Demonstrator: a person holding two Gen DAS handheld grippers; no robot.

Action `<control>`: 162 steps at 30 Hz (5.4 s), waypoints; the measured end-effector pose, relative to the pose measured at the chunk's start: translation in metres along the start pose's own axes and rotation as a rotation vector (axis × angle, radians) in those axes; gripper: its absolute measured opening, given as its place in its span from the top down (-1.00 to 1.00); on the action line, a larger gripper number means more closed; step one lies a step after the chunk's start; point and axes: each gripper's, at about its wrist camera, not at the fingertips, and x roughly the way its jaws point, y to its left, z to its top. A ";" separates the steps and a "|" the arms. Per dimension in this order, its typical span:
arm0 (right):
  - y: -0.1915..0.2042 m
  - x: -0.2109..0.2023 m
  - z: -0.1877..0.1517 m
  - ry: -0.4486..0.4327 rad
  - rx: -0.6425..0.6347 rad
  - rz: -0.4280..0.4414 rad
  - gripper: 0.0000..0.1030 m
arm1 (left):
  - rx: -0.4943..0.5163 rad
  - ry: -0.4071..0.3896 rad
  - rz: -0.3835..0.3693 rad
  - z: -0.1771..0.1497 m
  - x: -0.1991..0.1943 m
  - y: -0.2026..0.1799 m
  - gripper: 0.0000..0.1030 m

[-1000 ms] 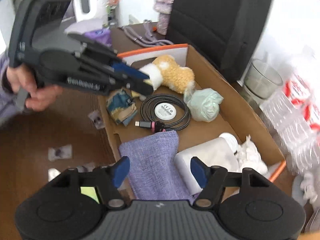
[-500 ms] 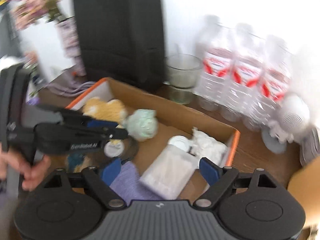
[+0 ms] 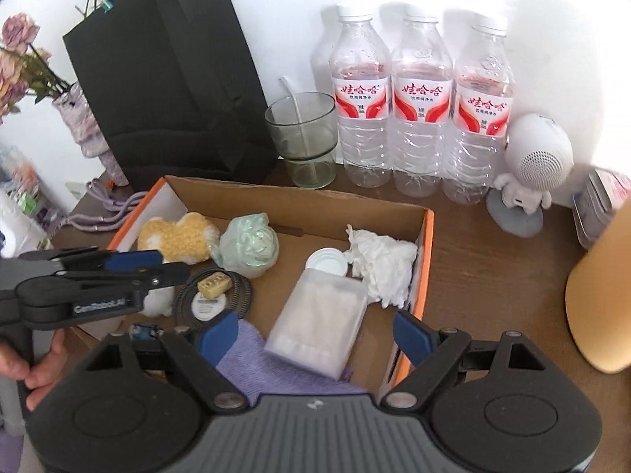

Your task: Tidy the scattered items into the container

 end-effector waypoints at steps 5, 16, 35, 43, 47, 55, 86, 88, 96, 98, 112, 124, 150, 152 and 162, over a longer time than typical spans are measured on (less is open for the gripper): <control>0.026 -0.013 -0.010 0.001 -0.021 -0.089 -0.72 | 0.059 -0.085 0.039 -0.009 -0.041 -0.003 -0.26; 0.067 -0.077 -0.128 -0.756 -0.023 -0.168 -1.00 | 0.147 -0.708 0.109 -0.105 -0.137 -0.016 -0.93; 0.112 -0.083 -0.316 -0.514 0.027 -0.162 -0.81 | 0.129 -0.305 0.066 -0.293 -0.157 -0.010 -0.89; 0.118 -0.049 -0.262 -0.453 0.045 0.051 0.43 | 0.153 -0.157 -0.100 -0.222 -0.104 0.008 -0.08; 0.109 -0.013 -0.234 -0.354 0.114 0.078 0.46 | 0.167 -0.106 -0.146 -0.220 -0.086 0.002 0.09; 0.116 0.014 -0.218 -0.277 0.064 -0.044 0.37 | 0.202 -0.106 -0.135 -0.221 -0.073 -0.006 0.55; 0.160 -0.134 -0.360 -0.862 -0.039 -0.229 0.70 | 0.079 -0.784 0.100 -0.338 -0.245 -0.063 0.74; 0.163 -0.141 -0.374 -0.892 -0.051 -0.231 0.70 | 0.102 -0.793 0.095 -0.348 -0.251 -0.071 0.74; 0.160 -0.150 -0.376 -0.928 -0.052 -0.212 0.70 | 0.114 -0.783 0.094 -0.341 -0.247 -0.076 0.74; 0.157 -0.148 -0.371 -0.919 -0.042 -0.202 0.70 | 0.111 -0.776 0.094 -0.331 -0.241 -0.072 0.74; 0.077 -0.129 -0.136 -0.717 0.018 -0.014 0.70 | 0.041 -0.412 -0.090 -0.076 -0.115 -0.007 0.74; 0.038 0.052 0.008 -0.055 0.209 0.028 0.64 | -0.077 0.077 -0.186 -0.015 0.043 0.006 0.38; 0.074 -0.029 -0.064 -0.250 0.072 -0.132 -0.70 | 0.023 -0.468 0.200 -0.092 -0.091 0.012 -1.00; 0.083 -0.036 -0.091 -0.405 0.010 -0.136 -0.76 | 0.032 -0.560 0.202 -0.112 -0.104 0.010 -1.00; 0.108 -0.064 -0.182 -0.623 -0.006 -0.205 -0.75 | 0.115 -0.581 0.256 -0.182 -0.149 -0.007 -1.00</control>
